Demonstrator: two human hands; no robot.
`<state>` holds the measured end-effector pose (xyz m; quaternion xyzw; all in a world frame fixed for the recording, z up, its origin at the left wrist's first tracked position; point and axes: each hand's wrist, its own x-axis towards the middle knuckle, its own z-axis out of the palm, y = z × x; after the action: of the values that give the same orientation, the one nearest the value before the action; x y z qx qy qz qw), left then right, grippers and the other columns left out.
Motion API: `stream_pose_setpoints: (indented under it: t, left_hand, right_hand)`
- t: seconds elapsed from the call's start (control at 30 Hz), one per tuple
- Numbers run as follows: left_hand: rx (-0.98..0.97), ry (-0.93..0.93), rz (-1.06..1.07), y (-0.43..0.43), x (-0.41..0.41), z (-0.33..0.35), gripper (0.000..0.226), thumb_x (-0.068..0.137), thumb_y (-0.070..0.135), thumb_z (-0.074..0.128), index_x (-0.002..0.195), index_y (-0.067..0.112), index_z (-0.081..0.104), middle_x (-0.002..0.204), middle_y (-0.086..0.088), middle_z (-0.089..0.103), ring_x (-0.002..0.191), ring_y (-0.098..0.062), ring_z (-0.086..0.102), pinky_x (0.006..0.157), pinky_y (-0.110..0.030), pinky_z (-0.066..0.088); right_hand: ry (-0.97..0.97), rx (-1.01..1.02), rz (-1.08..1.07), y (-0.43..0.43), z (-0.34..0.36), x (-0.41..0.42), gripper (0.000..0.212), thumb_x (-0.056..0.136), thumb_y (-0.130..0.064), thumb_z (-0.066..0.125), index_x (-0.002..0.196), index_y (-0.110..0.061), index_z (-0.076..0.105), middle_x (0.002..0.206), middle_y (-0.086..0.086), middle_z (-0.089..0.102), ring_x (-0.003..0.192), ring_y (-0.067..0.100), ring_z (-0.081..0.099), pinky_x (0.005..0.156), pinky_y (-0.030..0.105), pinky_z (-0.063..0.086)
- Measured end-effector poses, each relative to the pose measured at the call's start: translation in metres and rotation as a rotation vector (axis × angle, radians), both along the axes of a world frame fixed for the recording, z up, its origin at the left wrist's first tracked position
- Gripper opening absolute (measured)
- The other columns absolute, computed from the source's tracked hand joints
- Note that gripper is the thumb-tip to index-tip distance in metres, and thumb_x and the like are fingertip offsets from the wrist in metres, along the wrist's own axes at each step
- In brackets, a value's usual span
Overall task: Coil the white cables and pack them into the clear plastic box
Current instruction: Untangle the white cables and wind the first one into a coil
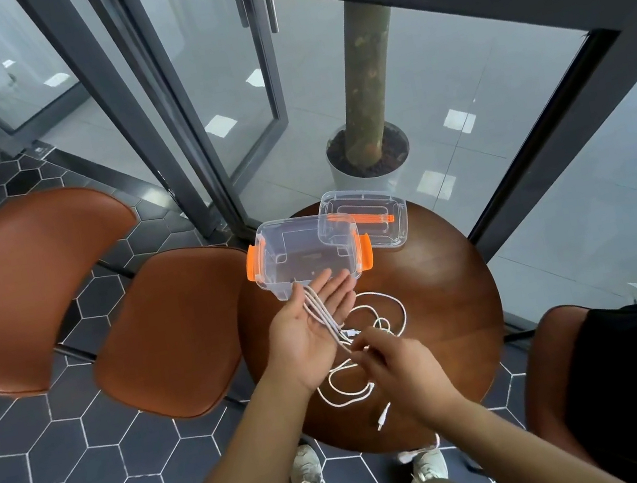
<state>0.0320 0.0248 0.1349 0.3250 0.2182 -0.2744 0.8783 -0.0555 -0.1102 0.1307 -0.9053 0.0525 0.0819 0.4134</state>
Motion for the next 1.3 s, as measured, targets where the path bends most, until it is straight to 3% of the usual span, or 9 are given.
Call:
stream_pose_setpoints:
  t: [0.13, 0.3, 0.4, 0.57, 0.7, 0.8, 1.0, 1.17, 1.3]
  left_hand:
    - [-0.065, -0.029, -0.066, 0.001, -0.001, 0.009, 0.051, 0.106, 0.036, 0.031, 0.131, -0.002, 0.055, 0.125, -0.023, 0.067, 0.114, -0.033, 0.068, 0.100, -0.043, 0.053]
    - [-0.144, -0.022, -0.156, -0.002, -0.001, 0.018, 0.053, 0.106, 0.038, 0.032, 0.128, -0.002, 0.059, 0.123, -0.022, 0.067, 0.111, -0.031, 0.068, 0.094, -0.038, 0.058]
    - [-0.180, -0.001, -0.259, -0.003, -0.001, 0.022, 0.055, 0.104, 0.039, 0.035, 0.122, -0.004, 0.065, 0.122, -0.024, 0.067, 0.105, -0.032, 0.071, 0.086, -0.037, 0.061]
    - [0.070, -0.074, -0.570, 0.003, 0.000, 0.022, 0.056, 0.107, 0.039, 0.028, 0.127, -0.005, 0.058, 0.119, -0.027, 0.068, 0.095, -0.031, 0.073, 0.074, -0.032, 0.061]
    - [0.287, -0.151, -0.839, 0.004, -0.002, 0.025, 0.057, 0.108, 0.039, 0.027, 0.126, -0.005, 0.058, 0.120, -0.029, 0.067, 0.097, -0.034, 0.071, 0.075, -0.032, 0.058]
    - [0.335, -0.174, -0.900, 0.003, 0.000, 0.024, 0.057, 0.108, 0.039, 0.029, 0.126, -0.006, 0.058, 0.119, -0.029, 0.068, 0.099, -0.036, 0.071, 0.075, -0.033, 0.058]
    - [0.426, -0.195, -0.773, -0.003, 0.002, 0.019, 0.054, 0.108, 0.035, 0.032, 0.123, -0.008, 0.061, 0.117, -0.026, 0.070, 0.109, -0.038, 0.069, 0.088, -0.040, 0.059]
    - [0.218, -0.059, -0.355, -0.012, -0.004, 0.003, 0.041, 0.107, 0.031, 0.037, 0.102, -0.001, 0.063, 0.083, -0.016, 0.069, 0.084, -0.028, 0.069, 0.097, -0.048, 0.050]
    - [0.190, -0.013, -0.261, -0.018, -0.008, -0.002, 0.050, 0.105, 0.040, 0.035, 0.123, 0.004, 0.065, 0.115, -0.018, 0.069, 0.099, -0.031, 0.065, 0.084, -0.043, 0.050]
  right_hand:
    - [0.045, 0.072, 0.050, -0.024, -0.017, 0.005, 0.011, 0.097, -0.030, 0.064, 0.096, -0.023, 0.073, 0.060, -0.025, 0.060, 0.062, -0.005, 0.058, 0.060, 0.010, 0.038]
    - [0.231, 0.224, 0.167, -0.044, -0.026, 0.018, 0.021, 0.099, -0.029, 0.063, 0.090, -0.012, 0.072, 0.065, -0.007, 0.064, 0.063, 0.006, 0.058, 0.069, 0.030, 0.050]
    - [0.243, 0.188, 0.184, -0.056, -0.023, 0.037, 0.017, 0.096, -0.026, 0.067, 0.100, -0.013, 0.076, 0.068, -0.007, 0.069, 0.070, 0.010, 0.063, 0.072, 0.028, 0.050]
    - [0.223, -0.055, 0.269, -0.072, -0.013, 0.062, 0.013, 0.094, -0.022, 0.067, 0.103, -0.015, 0.074, 0.088, -0.002, 0.073, 0.084, 0.018, 0.065, 0.081, 0.035, 0.052]
    - [0.143, -0.168, 0.316, -0.068, 0.009, 0.079, 0.007, 0.094, -0.023, 0.067, 0.097, -0.020, 0.072, 0.074, -0.019, 0.056, 0.078, 0.013, 0.057, 0.070, 0.026, 0.043]
    - [0.134, -0.148, 0.296, -0.059, 0.021, 0.088, 0.012, 0.094, -0.024, 0.065, 0.088, -0.015, 0.068, 0.077, -0.008, 0.065, 0.077, 0.020, 0.063, 0.073, 0.038, 0.054]
    - [0.256, 0.112, 0.041, -0.042, 0.037, 0.079, 0.023, 0.097, -0.018, 0.057, 0.090, -0.002, 0.072, 0.082, 0.019, 0.073, 0.071, 0.036, 0.072, 0.062, 0.043, 0.063]
    - [0.275, 0.468, -0.120, -0.030, 0.045, 0.061, 0.012, 0.094, 0.000, 0.058, 0.099, 0.001, 0.069, 0.073, 0.020, 0.073, 0.056, 0.025, 0.069, 0.056, 0.038, 0.061]
    - [0.203, 0.412, -0.166, -0.012, 0.045, 0.045, 0.002, 0.093, -0.005, 0.062, 0.093, -0.005, 0.064, 0.075, 0.019, 0.074, 0.052, 0.023, 0.067, 0.058, 0.040, 0.062]
